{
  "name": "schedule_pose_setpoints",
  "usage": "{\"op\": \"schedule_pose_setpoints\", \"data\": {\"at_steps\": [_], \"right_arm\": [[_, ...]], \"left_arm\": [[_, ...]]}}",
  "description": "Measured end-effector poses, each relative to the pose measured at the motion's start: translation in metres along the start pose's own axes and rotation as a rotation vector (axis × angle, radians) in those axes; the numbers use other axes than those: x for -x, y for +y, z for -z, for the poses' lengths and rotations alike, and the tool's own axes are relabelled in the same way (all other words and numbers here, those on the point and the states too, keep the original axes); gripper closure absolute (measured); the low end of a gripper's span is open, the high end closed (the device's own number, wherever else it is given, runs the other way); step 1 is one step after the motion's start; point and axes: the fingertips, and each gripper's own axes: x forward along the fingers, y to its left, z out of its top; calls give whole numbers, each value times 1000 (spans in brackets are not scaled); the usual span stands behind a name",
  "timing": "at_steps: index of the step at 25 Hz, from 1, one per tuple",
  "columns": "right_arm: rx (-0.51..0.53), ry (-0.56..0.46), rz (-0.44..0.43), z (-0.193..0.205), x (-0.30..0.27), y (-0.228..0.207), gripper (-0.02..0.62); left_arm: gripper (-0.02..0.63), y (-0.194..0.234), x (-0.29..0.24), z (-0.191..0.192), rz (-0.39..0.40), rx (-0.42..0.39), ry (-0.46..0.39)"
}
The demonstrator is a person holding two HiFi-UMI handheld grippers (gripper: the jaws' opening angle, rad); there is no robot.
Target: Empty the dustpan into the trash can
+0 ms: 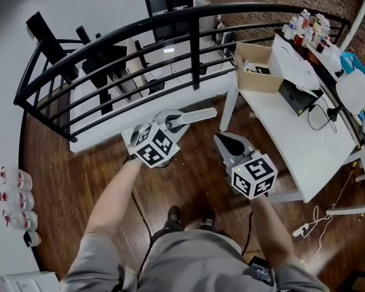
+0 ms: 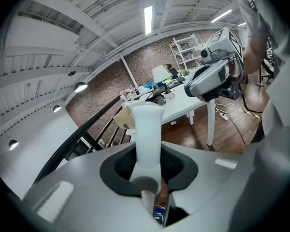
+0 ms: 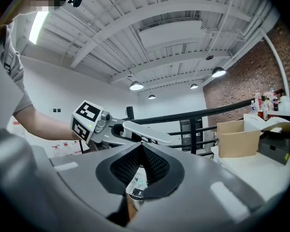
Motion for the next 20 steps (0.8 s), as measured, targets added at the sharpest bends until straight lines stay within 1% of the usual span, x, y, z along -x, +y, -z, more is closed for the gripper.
{"op": "schedule_pose_setpoints", "data": {"at_steps": [5,8,16,20], "right_arm": [[18,51,8,12,22,-20,597],[24,64,11,16,30,-27,597],[25,83,38,18,43,-15,597],[52,75,58,11,54,-23,597]], "left_arm": [[534,-20,-14,-5,-4,0,12],[534,-29,-21,-9,-1,-9,14],[532,-54,-26,-10,47,-23,2],[531,-69,-37,-14,66,-31,-4]]}}
